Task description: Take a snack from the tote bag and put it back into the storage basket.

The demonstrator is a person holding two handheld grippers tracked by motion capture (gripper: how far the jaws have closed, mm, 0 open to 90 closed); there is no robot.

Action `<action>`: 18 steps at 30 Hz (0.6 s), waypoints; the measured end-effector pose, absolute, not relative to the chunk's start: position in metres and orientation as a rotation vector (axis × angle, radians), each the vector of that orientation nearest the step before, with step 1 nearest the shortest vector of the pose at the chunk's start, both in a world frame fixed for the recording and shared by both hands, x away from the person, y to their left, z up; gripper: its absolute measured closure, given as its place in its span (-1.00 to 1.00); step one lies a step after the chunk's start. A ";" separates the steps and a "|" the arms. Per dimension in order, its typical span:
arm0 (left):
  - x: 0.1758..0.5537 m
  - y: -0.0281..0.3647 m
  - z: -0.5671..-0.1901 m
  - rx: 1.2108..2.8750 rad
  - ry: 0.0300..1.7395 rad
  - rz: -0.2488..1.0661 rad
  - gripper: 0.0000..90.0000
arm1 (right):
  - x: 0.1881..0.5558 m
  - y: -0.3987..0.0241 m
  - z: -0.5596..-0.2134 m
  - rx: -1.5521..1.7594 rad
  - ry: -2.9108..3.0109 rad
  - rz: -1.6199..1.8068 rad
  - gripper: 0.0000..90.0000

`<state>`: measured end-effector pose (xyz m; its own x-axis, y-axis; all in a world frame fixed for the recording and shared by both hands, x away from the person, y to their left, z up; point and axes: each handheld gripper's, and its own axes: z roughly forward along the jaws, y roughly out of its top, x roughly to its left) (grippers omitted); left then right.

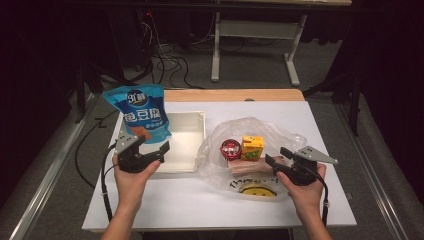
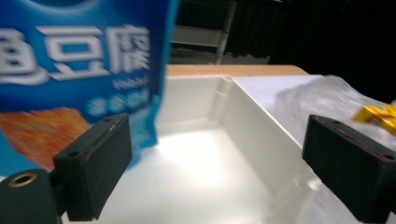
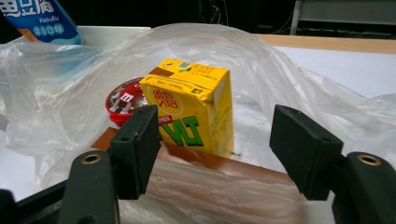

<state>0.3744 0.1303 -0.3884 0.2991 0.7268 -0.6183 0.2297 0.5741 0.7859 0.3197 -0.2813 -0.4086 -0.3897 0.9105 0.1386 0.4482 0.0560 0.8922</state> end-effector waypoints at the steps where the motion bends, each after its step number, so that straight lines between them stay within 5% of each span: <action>1: 0.371 0.126 -0.394 0.968 1.267 0.386 -0.80 | 0.321 -0.276 -0.409 1.367 1.866 1.290 -0.32; 18: 0.360 0.127 -0.410 1.002 1.282 0.415 -0.82 | 0.350 -0.229 -0.416 1.506 1.807 1.209 -0.77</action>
